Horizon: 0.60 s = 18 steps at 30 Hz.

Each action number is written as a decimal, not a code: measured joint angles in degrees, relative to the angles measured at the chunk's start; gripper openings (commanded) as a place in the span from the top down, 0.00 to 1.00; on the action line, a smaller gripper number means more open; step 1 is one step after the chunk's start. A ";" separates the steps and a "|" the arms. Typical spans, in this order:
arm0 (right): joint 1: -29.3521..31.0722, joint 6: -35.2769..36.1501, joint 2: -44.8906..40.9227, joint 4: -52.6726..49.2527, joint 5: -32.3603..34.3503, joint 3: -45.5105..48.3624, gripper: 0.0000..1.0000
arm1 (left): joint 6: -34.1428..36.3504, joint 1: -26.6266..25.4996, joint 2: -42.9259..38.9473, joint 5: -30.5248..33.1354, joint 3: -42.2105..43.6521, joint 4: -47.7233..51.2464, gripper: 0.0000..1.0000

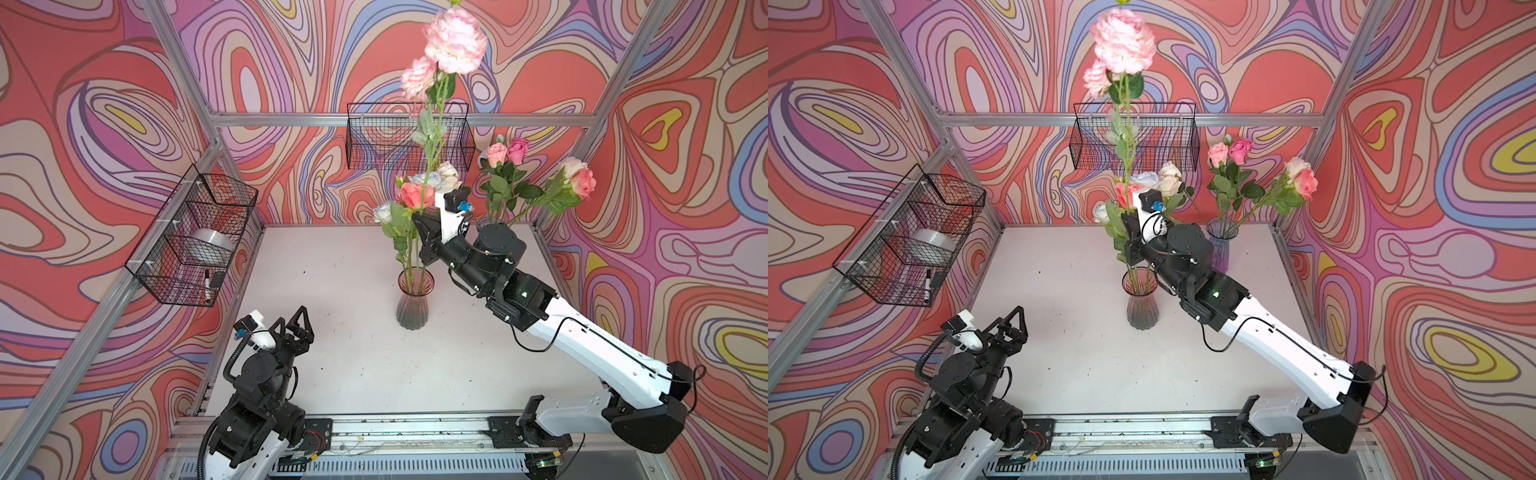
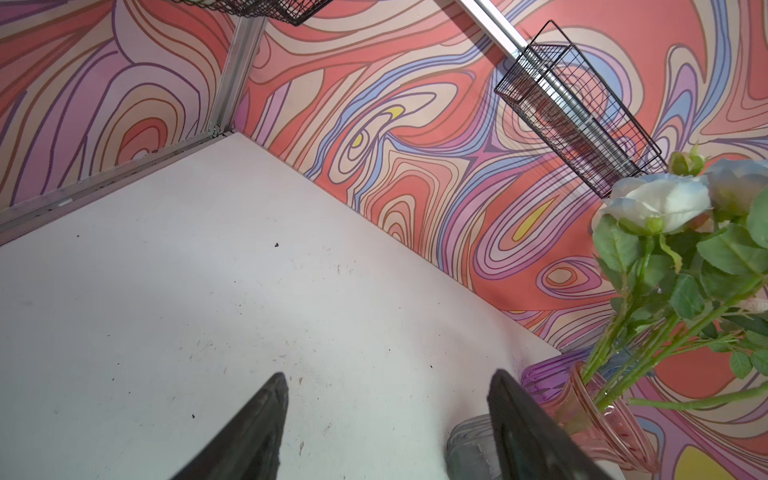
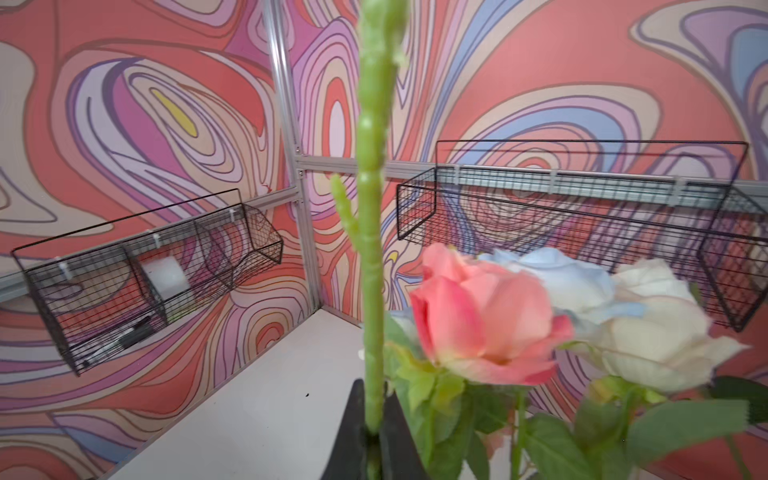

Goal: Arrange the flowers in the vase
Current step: 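Carry the rose over the pink-grey vase with the right gripper while the left withdraws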

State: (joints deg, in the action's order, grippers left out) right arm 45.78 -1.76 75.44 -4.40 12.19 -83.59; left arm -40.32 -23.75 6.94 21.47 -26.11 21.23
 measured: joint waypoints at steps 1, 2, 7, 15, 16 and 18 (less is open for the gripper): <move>-1.40 -0.61 -0.02 -0.46 -0.15 0.00 1.00 | 0.00 0.00 0.33 -0.17 0.00 0.00 0.24; -2.45 -1.11 -0.02 -0.83 -0.24 0.02 1.00 | 0.00 0.00 0.59 -0.35 0.00 0.00 0.23; -3.45 -2.84 -0.02 -1.68 -1.16 1.55 1.00 | 0.00 0.00 0.87 -0.61 0.00 0.00 0.24; -3.43 -3.87 0.24 -0.59 -1.49 6.43 1.00 | 0.00 0.00 0.87 -0.66 0.00 -0.02 0.23; -3.45 -3.91 0.39 0.17 -1.51 7.15 1.00 | 0.00 0.00 0.87 -0.66 0.00 -0.02 0.24; -3.43 -3.96 0.52 1.84 -1.51 8.79 1.00 | -0.04 0.00 0.87 -0.66 0.00 0.00 0.24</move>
State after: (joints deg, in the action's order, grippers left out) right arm 42.35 -5.72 75.96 -2.57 10.68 -74.81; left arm -40.36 -23.75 7.81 20.82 -26.11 21.23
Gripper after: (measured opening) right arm 0.050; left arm 0.765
